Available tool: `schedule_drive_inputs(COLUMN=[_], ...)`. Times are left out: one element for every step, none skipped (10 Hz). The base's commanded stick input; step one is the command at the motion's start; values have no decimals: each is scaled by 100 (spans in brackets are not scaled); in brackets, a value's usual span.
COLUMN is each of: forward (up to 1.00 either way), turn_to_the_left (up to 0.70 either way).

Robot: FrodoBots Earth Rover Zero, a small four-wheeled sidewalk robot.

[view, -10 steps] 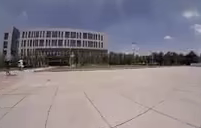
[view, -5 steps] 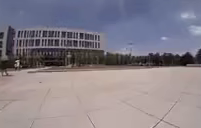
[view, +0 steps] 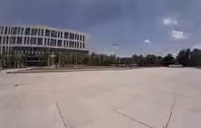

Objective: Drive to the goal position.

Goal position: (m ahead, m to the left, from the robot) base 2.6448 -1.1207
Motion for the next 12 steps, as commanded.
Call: schedule_drive_inputs(forward=[70,70,70,70,70,70,70,70,70,70,70,70], turn_to_the_left=[-35,-35,-35,-35,-35,-35,-28,-12,0,0,0,0])
